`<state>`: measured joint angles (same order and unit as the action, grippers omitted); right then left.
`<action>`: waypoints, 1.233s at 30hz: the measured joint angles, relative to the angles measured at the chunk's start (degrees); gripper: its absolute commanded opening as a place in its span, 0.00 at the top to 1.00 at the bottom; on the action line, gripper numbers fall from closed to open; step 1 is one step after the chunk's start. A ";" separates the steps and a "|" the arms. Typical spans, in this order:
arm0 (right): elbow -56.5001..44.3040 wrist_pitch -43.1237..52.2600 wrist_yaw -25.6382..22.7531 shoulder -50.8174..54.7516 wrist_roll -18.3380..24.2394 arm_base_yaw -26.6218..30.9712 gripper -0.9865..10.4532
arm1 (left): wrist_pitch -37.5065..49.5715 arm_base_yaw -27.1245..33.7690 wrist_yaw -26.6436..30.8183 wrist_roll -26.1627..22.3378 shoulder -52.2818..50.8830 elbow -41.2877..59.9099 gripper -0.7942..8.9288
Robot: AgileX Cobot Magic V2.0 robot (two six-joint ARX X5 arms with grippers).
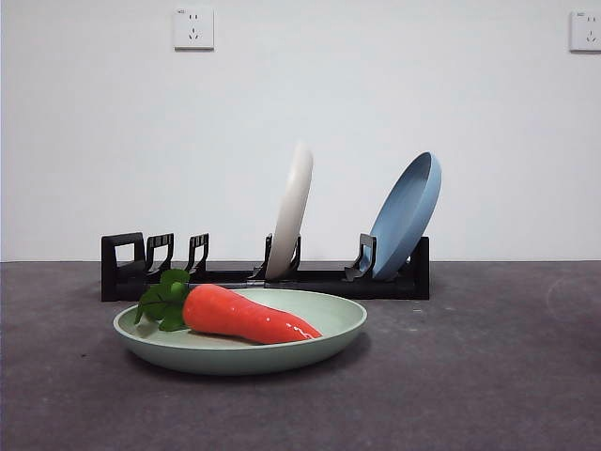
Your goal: Take the green plate from the plate rack,put the plate on the table,take the carrot from the table,put the carrot in the plate
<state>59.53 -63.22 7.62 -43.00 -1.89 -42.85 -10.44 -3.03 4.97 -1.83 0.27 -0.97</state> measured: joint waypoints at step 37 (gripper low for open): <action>-55.95 57.79 4.15 42.75 -0.83 35.60 0.91 | 0.00 0.00 0.00 0.02 0.00 0.00 0.92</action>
<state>3.57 -5.43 11.77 -0.25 -2.72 -7.25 -10.44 -3.03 4.97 -1.80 0.27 -0.97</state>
